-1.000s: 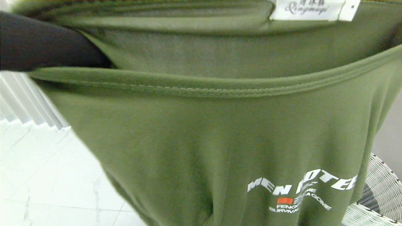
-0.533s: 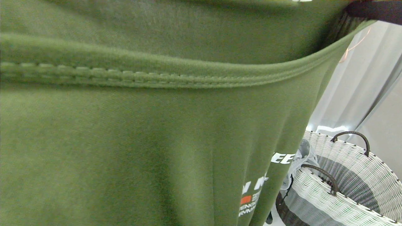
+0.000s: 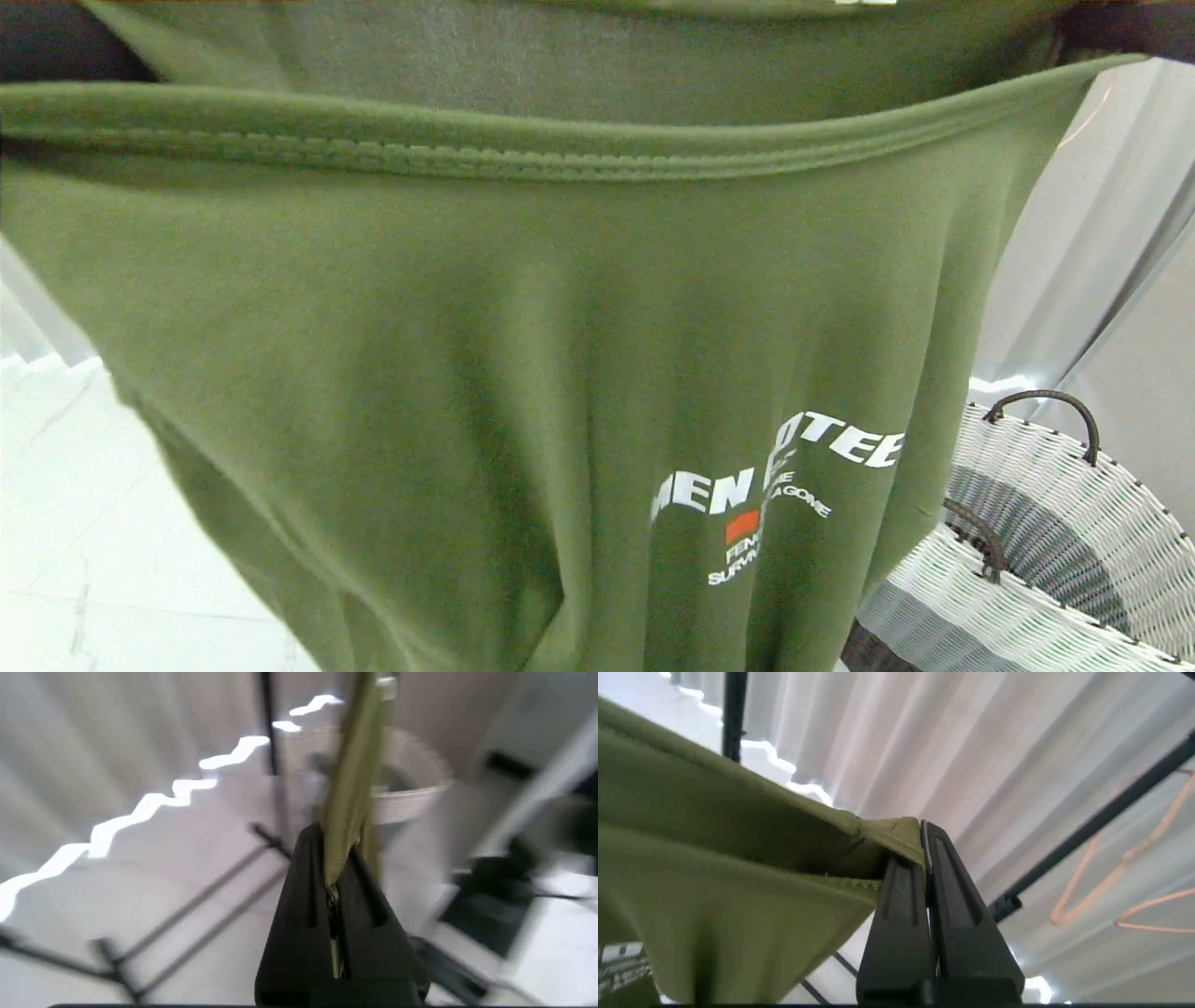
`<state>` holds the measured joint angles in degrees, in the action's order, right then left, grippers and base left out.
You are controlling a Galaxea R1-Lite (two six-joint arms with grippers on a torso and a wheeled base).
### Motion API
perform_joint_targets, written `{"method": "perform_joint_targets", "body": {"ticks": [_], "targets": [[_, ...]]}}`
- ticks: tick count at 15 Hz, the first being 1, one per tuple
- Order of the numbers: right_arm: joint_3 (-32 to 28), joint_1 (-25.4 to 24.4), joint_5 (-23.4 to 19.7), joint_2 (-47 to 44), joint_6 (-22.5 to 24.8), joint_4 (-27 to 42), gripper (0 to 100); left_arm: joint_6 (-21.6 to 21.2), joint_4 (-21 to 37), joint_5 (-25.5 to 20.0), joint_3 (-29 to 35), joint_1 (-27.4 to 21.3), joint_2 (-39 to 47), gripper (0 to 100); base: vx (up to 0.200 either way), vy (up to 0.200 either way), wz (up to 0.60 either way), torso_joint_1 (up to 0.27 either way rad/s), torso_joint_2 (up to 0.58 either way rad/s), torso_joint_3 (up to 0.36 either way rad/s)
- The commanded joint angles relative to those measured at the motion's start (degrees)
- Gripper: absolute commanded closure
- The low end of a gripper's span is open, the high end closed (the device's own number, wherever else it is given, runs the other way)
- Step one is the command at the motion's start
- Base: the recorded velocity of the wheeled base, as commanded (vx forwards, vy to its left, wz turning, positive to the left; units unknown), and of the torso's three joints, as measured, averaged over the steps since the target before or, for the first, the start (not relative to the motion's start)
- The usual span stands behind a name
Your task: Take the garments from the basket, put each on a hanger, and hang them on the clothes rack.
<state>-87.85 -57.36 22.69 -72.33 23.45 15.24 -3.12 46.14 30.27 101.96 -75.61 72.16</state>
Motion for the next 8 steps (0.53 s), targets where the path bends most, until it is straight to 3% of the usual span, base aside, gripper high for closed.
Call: {"method": "perform_joint_targets", "body": {"ticks": [1,5,8], "targets": [[-0.5,0.7,0.1,1.9,-0.1,1.8,100,-9.3,-3.2,-0.5,-0.1,10.0,1.0,100,0.0,0.0,0.0,0.0,0.0,0.0],[6.3,0.7,0.2,5.6,-1.6,3.5,100,-10.2,-18.2,-0.7,-11.2,10.1,1.7,100,0.0,0.0,0.0,0.0,0.0,0.0],[5.6,0.7,0.3,5.8,-1.6,3.4,100,-10.6,-25.9,-0.7,-15.6,10.2,1.8,100,0.0,0.0,0.0,0.0,0.0,0.0]]}}
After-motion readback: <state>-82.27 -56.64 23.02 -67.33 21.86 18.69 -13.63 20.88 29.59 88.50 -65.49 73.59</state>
